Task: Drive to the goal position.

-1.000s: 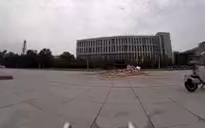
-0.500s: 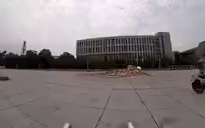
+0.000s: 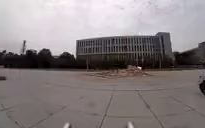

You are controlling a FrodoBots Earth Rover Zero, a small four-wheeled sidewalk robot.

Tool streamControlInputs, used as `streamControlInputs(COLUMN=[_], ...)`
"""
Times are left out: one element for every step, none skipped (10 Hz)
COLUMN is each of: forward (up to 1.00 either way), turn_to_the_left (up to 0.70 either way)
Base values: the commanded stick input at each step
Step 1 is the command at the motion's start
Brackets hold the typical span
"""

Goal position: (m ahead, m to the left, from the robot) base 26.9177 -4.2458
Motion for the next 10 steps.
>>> streamControlInputs(forward=[0.50, 0.50, 0.50, 0.50, 0.50, 0.50, 0.50, 0.50, 0.50, 0.50], turn_to_the_left=[0.00, 0.00, 0.00, 0.00, 0.00, 0.00, 0.00, 0.00, 0.00, 0.00])
